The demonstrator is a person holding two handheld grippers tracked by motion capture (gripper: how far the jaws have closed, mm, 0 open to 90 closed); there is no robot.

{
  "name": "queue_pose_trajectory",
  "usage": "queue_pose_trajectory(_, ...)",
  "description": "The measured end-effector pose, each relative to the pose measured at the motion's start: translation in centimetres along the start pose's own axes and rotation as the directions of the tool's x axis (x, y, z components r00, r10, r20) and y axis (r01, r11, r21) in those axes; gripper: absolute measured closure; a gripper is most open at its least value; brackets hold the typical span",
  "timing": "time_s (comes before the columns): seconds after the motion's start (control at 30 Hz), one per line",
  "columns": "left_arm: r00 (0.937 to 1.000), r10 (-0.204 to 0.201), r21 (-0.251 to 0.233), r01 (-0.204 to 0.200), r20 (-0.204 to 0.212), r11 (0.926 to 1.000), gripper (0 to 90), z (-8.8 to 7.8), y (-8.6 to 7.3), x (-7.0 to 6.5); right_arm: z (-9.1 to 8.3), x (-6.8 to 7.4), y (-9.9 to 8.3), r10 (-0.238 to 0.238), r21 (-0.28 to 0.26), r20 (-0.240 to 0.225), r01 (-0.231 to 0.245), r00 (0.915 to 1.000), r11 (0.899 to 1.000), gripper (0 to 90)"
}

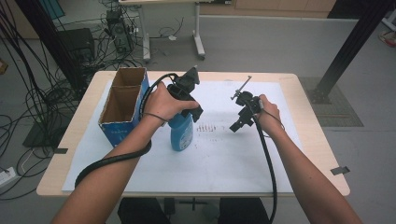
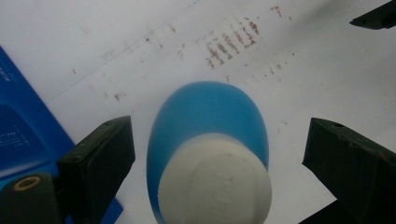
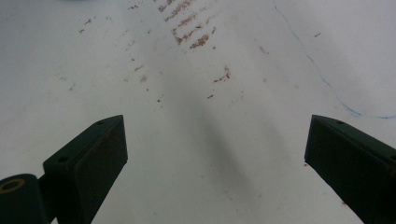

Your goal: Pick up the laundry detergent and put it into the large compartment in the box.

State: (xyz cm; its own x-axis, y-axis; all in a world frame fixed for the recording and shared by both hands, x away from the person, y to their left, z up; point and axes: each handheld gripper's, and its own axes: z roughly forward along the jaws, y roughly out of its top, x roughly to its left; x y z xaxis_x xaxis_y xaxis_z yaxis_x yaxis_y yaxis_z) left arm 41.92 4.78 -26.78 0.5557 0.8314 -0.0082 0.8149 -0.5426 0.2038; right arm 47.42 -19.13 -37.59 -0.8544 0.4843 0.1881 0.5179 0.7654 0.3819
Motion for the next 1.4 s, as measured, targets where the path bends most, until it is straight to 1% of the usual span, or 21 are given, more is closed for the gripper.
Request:
queue_pose_trajectory(0.1, 1.0000, -0.002, -0.003, 0.002, 0.006, 1.0000, 9.1, -0.07, -0.06, -0.01, 0.00, 0.00, 0.01, -0.001, 0.004, 0.000, 0.001, 1.0000, 1.000, 5.7)
queue_pose_trajectory(0.27, 1.0000, -0.003, 0.000, 0.003, -0.005, 1.0000, 9.1, -0.01, -0.16, -0.06, -0.05, 0.07, 0.05, -0.002, 0.002, 0.003, 0.002, 1.0000, 1.000, 5.7)
queue_pose_trajectory(0.43, 1.0000, -0.003, 0.000, 0.003, 0.000, 1.0000, 9.1, -0.01, -0.18, -0.17, -0.08, 0.15, 0.07, -0.004, 0.000, 0.002, 0.004, 1.0000, 1.000, 5.7)
queue_pose_trajectory(0.93, 1.0000, -0.003, -0.006, 0.003, -0.005, 1.0000, 9.1, -0.38, -0.05, -0.23, -0.24, 0.16, 0.01, -0.004, -0.001, 0.004, 0.004, 1.0000, 1.000, 5.7)
queue_pose_trajectory(1.4, 1.0000, -0.006, -0.003, 0.006, -0.006, 1.0000, 9.1, -0.27, -0.13, -0.13, -0.19, 0.20, 0.07, -0.007, 0.003, 0.008, 0.007, 0.9999, 1.000, 5.7)
